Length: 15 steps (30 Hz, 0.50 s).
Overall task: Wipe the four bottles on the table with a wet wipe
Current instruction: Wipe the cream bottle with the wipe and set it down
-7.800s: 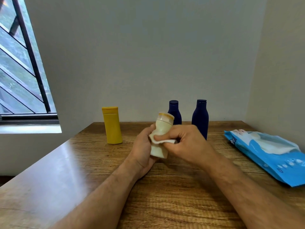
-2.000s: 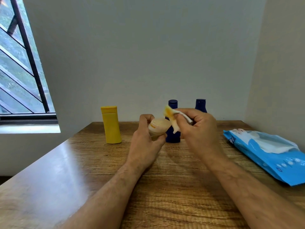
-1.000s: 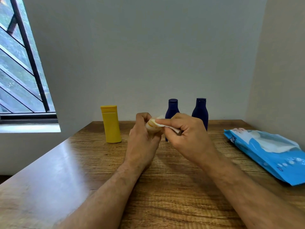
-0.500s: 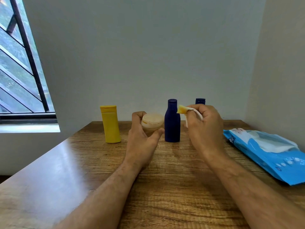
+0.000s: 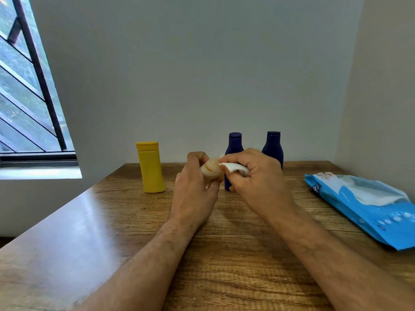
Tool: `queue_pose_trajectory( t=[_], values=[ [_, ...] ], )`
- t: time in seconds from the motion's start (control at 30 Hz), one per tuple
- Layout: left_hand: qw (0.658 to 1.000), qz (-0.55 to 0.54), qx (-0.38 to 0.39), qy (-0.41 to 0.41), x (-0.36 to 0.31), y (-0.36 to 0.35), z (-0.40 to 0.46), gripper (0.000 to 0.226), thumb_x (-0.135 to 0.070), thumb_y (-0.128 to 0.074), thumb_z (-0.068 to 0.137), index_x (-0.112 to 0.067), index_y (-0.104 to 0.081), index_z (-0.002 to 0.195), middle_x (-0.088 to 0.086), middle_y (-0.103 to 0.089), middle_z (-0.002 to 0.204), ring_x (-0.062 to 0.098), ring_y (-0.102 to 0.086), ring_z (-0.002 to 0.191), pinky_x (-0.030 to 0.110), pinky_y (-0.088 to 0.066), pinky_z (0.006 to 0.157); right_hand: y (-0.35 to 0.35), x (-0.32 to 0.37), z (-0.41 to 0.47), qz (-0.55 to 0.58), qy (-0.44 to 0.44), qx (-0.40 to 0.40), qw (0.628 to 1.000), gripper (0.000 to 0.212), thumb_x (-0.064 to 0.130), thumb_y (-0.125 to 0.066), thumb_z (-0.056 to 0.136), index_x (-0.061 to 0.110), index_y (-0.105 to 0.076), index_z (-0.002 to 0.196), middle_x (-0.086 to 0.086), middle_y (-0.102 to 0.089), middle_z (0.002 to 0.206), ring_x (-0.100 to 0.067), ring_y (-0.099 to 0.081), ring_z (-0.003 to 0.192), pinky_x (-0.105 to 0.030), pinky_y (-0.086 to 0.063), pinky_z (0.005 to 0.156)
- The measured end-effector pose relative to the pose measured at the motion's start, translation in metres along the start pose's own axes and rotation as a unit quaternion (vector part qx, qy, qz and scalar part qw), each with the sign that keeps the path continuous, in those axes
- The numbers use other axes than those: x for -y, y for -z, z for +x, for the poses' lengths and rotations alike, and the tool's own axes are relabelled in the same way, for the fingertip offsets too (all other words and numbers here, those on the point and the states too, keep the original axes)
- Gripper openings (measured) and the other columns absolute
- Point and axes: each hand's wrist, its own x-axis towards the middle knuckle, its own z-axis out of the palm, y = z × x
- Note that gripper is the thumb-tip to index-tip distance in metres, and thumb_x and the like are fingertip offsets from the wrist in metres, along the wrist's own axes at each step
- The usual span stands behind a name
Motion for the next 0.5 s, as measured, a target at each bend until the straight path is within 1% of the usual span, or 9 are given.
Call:
queue_pose_trajectory(
  t=[0.1,0.17,0.2,0.27,0.33,0.37,0.4,0.47,0.5],
  values=[
    [1.0,-0.003,0.001,0.006,-0.001,0.002,-0.001,0.048,-0.017,-0.073,0.084,-0.039,-0.036,0.104,-0.004,-0.063,0.096,0.02,-0.062,0.088,0.051,-0.055,0.072,0.001,0.005,-0.001,0.015,0.039,0.048,0.998,0.029,0.01,-0.068,0.087,0.023,-0.074,0.112,0.013,-0.062,0.097,-0.003,-0.06,0.088,-0.013,-0.052,0.072],
    [1.0,-0.004,-0.003,0.003,-0.001,0.003,-0.001,0.05,-0.015,-0.074,0.084,-0.04,-0.035,0.105,-0.004,-0.063,0.096,0.019,-0.062,0.088,0.049,-0.055,0.072,0.002,0.005,-0.001,0.01,0.047,0.063,0.997,0.032,0.006,-0.067,0.086,0.022,-0.074,0.114,0.013,-0.061,0.098,-0.003,-0.059,0.088,-0.01,-0.05,0.072],
    [1.0,-0.003,-0.005,0.002,-0.001,0.003,0.0,0.051,-0.016,-0.074,0.084,-0.04,-0.035,0.105,-0.004,-0.063,0.097,0.018,-0.062,0.088,0.049,-0.055,0.072,0.002,0.005,-0.001,0.009,0.048,0.057,0.997,0.033,0.005,-0.066,0.086,0.022,-0.074,0.113,0.013,-0.062,0.099,-0.002,-0.059,0.089,-0.01,-0.05,0.072],
    [1.0,-0.01,-0.012,0.007,-0.001,0.002,0.001,0.05,-0.017,-0.075,0.085,-0.04,-0.035,0.105,-0.004,-0.062,0.098,0.019,-0.062,0.088,0.049,-0.056,0.072,0.003,0.003,0.0,0.028,0.021,0.015,0.999,0.029,0.005,-0.063,0.089,0.021,-0.074,0.11,0.012,-0.065,0.1,-0.003,-0.062,0.086,-0.015,-0.054,0.072],
    [0.999,-0.023,-0.024,0.018,-0.002,0.002,0.002,0.05,-0.019,-0.076,0.085,-0.038,-0.034,0.105,-0.005,-0.061,0.101,0.018,-0.063,0.091,0.048,-0.056,0.074,0.005,0.001,0.003,0.059,-0.044,-0.047,0.996,0.023,0.01,-0.061,0.094,0.024,-0.072,0.109,0.015,-0.065,0.097,-0.007,-0.065,0.078,-0.029,-0.06,0.065],
    [0.999,-0.027,-0.029,0.024,-0.002,0.002,0.002,0.051,-0.019,-0.076,0.085,-0.038,-0.034,0.106,-0.006,-0.06,0.103,0.017,-0.063,0.094,0.047,-0.057,0.077,0.006,-0.001,0.005,0.064,-0.072,-0.079,0.992,0.021,0.014,-0.06,0.095,0.026,-0.071,0.108,0.018,-0.064,0.095,-0.009,-0.066,0.077,-0.034,-0.061,0.064],
    [0.999,-0.028,-0.032,0.029,-0.002,0.002,0.003,0.052,-0.018,-0.077,0.085,-0.038,-0.034,0.107,-0.006,-0.06,0.106,0.016,-0.062,0.098,0.046,-0.057,0.08,0.008,-0.003,0.008,0.063,-0.095,-0.105,0.988,0.019,0.017,-0.059,0.097,0.027,-0.07,0.107,0.02,-0.063,0.095,-0.009,-0.067,0.08,-0.037,-0.061,0.065],
    [0.998,-0.024,-0.034,0.038,0.0,0.002,0.003,0.055,-0.017,-0.077,0.084,-0.04,-0.033,0.108,-0.006,-0.059,0.11,0.016,-0.062,0.103,0.045,-0.057,0.084,0.011,-0.005,0.01,0.067,-0.111,-0.131,0.983,0.016,0.02,-0.059,0.097,0.028,-0.069,0.106,0.019,-0.063,0.099,-0.011,-0.067,0.09,-0.037,-0.062,0.069],
    [0.999,-0.017,-0.032,0.04,0.001,0.002,0.003,0.055,-0.017,-0.077,0.084,-0.041,-0.033,0.107,-0.006,-0.059,0.111,0.018,-0.061,0.104,0.046,-0.057,0.085,0.013,-0.004,0.01,0.076,-0.105,-0.127,0.983,0.016,0.019,-0.06,0.096,0.027,-0.069,0.107,0.017,-0.064,0.102,-0.011,-0.068,0.089,-0.034,-0.062,0.068]
  ],
)
